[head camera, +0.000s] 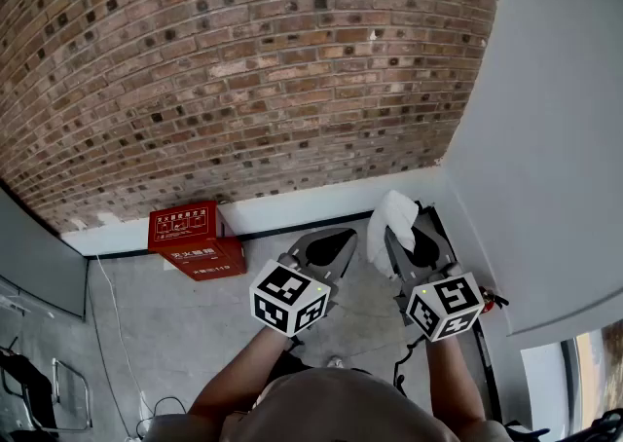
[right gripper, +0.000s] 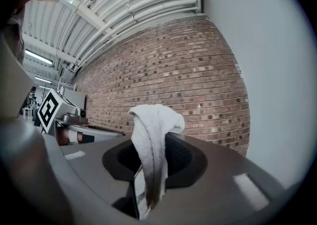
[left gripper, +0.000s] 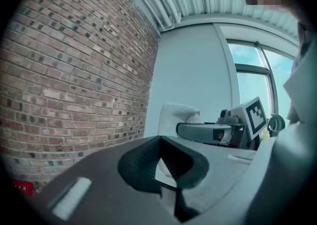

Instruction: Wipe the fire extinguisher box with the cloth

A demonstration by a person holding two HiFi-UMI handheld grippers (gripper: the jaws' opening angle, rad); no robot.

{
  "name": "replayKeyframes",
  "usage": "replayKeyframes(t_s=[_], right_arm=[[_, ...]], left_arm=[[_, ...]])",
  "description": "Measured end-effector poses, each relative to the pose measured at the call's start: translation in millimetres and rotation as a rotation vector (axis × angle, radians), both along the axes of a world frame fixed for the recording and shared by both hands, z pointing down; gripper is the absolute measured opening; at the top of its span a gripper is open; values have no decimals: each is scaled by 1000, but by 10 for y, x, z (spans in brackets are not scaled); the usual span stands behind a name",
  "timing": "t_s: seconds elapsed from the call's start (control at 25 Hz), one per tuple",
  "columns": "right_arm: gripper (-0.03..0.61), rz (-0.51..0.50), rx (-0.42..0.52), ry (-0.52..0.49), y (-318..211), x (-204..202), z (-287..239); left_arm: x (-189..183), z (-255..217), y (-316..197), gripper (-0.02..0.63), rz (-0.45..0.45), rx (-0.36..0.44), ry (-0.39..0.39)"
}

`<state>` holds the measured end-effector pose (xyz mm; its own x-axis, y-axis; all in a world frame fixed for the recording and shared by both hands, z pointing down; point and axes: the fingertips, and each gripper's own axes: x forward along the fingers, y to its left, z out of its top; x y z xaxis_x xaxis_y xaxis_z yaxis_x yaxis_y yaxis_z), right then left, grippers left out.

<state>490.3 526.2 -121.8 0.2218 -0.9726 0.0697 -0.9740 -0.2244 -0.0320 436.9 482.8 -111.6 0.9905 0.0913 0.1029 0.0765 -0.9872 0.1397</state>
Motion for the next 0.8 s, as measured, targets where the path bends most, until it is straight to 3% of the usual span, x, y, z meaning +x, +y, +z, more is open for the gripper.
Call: replayKeyframes(t_s=[0.56,0.8], right_arm=[[126,-33,-7,-7,-18,-77,-1],[126,-97,-24,-26,-235,-224,57]], left_arm=[[-97,8,26,0,-23,3,-12],[-291,88,-172,0,-86,-13,-34]])
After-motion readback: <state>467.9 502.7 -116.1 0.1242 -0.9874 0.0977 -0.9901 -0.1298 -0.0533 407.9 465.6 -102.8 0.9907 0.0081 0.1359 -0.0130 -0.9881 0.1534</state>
